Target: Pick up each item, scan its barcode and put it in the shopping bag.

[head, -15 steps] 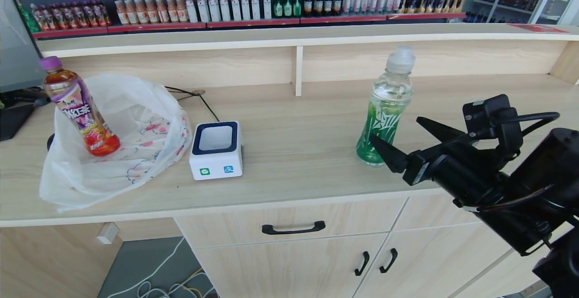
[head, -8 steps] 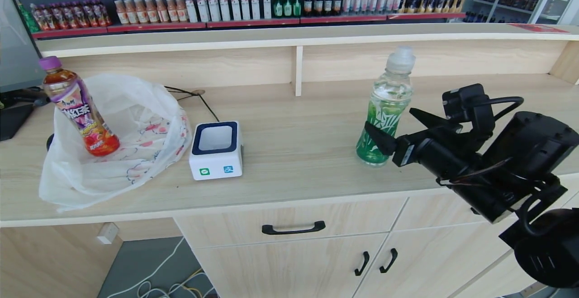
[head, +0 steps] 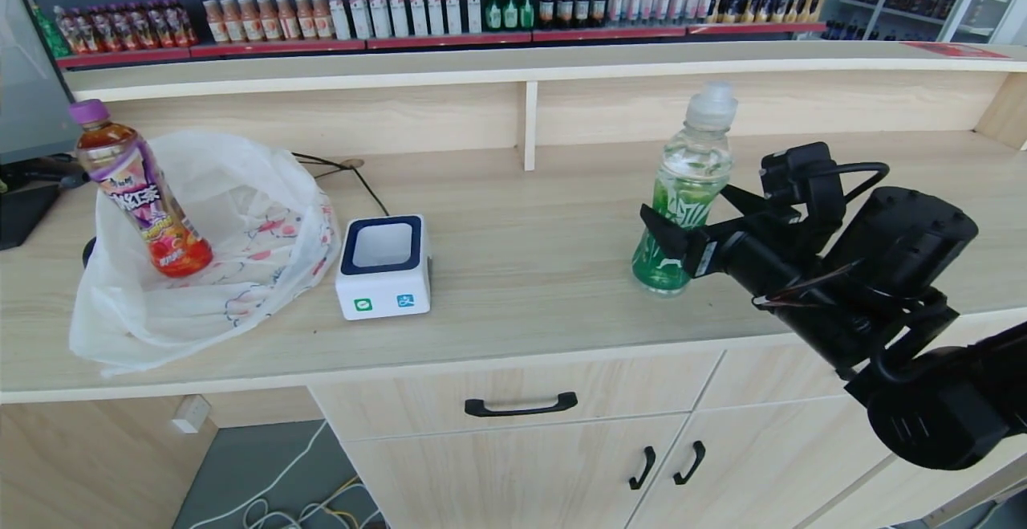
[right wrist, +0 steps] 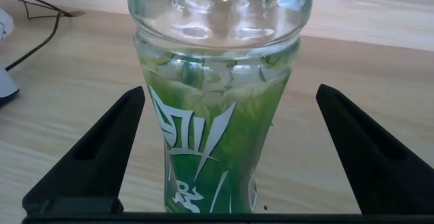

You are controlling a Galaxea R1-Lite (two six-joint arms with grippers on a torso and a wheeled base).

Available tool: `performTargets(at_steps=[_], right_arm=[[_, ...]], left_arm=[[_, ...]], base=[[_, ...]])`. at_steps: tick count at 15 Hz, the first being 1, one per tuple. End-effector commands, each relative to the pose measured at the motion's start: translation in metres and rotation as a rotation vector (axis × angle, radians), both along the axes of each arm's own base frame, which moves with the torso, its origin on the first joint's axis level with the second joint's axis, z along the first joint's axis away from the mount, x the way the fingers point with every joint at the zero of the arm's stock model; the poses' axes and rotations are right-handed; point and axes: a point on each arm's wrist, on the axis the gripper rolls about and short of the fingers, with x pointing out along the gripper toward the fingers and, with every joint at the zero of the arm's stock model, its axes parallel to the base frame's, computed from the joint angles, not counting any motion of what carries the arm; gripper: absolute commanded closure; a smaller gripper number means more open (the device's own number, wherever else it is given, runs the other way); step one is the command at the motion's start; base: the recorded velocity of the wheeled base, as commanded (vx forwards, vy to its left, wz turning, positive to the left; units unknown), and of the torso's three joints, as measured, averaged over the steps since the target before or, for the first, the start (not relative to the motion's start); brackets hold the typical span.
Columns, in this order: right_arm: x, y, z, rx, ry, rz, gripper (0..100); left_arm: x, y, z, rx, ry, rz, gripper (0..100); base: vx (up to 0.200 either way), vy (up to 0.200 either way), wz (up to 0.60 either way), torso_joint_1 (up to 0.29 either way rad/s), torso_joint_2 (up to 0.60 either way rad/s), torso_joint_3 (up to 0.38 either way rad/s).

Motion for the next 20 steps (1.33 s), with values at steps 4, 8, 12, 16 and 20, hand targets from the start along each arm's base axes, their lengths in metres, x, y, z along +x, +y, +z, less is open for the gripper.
performTargets(at_steps=[4, 8, 12, 16, 20], right_arm=[[0.014, 0.002, 0.001, 0.007, -0.018, -0.012, 0], [0.022, 0.006, 0.007, 0.018, -0.049, -0.011, 0], [0.023, 0.006, 0.010, 0.017, -0.052, -0.009, 0], [0.028, 0.009, 0.020, 0.020, -0.061, -0.010, 0], [0.029, 0.009, 0.020, 0.015, -0.053, -0.010, 0]], left_arm=[[0.000, 0.000, 0.000, 0.000, -0.001, 0.001, 0], [0.000, 0.000, 0.000, 0.000, -0.001, 0.000, 0], [0.000, 0.000, 0.000, -0.001, -0.001, 0.000, 0], [0.000, 0.000, 0.000, 0.000, -0.001, 0.000, 0], [0.000, 0.000, 0.000, 0.000, -0.001, 0.001, 0]], base=[[0.000, 0.000, 0.00, 0.000, 0.00, 0.000], [0.000, 0.000, 0.00, 0.000, 0.00, 0.000], [0.000, 0.000, 0.00, 0.000, 0.00, 0.000], [0.000, 0.000, 0.00, 0.000, 0.00, 0.000], [0.000, 0.000, 0.00, 0.000, 0.00, 0.000]])
